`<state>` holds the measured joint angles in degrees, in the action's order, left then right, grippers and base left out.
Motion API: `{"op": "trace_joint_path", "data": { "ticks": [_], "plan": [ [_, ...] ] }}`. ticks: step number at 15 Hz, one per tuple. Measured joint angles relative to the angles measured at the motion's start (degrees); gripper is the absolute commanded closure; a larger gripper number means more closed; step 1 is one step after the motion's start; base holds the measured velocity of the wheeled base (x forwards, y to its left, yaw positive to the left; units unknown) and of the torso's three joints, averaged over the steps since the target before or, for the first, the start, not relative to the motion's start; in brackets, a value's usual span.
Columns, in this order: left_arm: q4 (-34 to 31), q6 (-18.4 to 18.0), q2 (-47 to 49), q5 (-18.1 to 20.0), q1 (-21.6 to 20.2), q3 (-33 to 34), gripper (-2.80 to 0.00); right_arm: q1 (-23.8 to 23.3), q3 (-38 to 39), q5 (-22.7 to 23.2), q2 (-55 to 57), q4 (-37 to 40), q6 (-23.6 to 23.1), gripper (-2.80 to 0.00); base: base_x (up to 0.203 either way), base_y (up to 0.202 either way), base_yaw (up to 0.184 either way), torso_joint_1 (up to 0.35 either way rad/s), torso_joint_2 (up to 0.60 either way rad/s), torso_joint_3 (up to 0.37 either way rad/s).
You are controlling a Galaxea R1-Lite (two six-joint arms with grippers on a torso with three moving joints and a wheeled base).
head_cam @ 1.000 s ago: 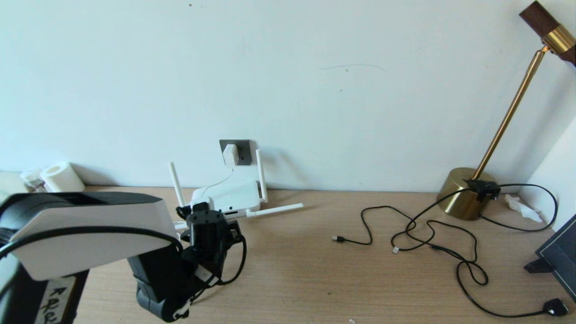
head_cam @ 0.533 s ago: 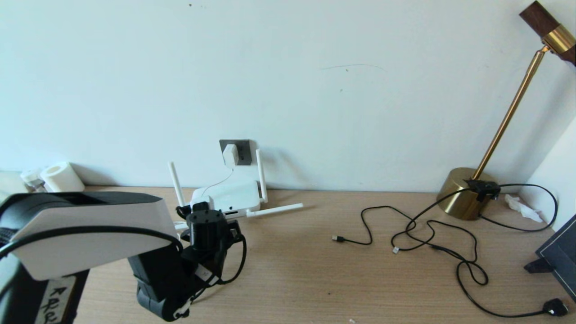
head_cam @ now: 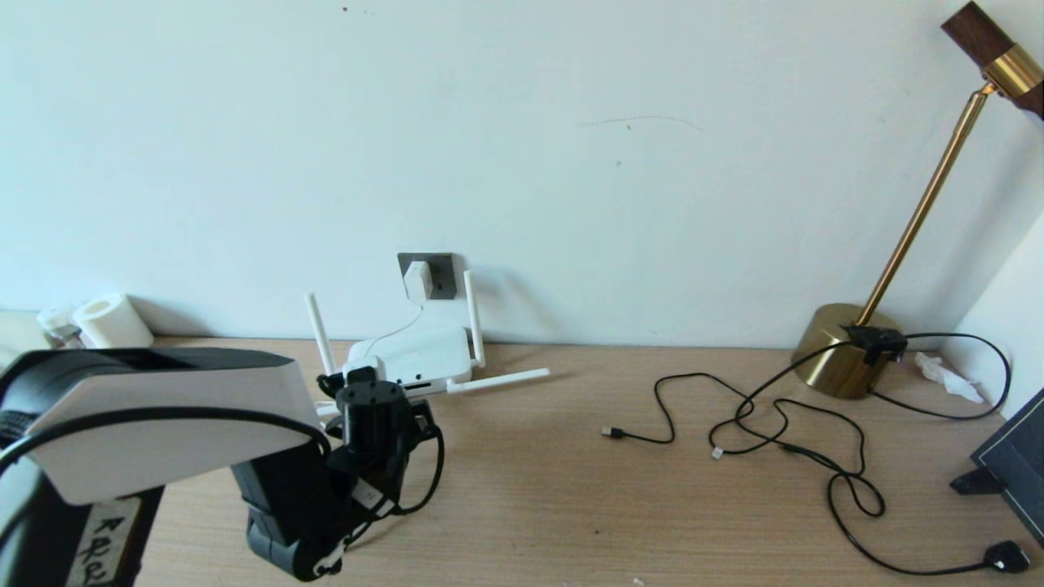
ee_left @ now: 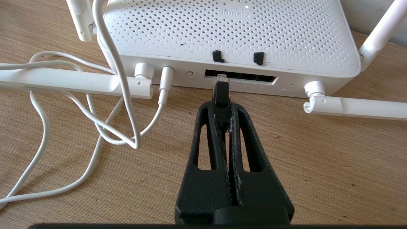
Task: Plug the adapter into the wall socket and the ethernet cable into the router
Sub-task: Plug cable into router interface
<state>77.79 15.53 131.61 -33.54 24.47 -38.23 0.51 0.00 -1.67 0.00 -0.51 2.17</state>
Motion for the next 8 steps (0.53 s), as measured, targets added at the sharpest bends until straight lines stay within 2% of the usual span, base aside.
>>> {"op": "trace_joint_path", "data": {
  "ticks": [8],
  "plan": [
    [0.0, 0.1, 0.1, 0.0, -0.4, 0.0, 0.0, 0.0, 0.0, 0.0, 0.0, 0.0, 0.0, -2.8, 0.0, 0.0, 0.0, 0.0, 0.0, 0.0]
  ]
}}
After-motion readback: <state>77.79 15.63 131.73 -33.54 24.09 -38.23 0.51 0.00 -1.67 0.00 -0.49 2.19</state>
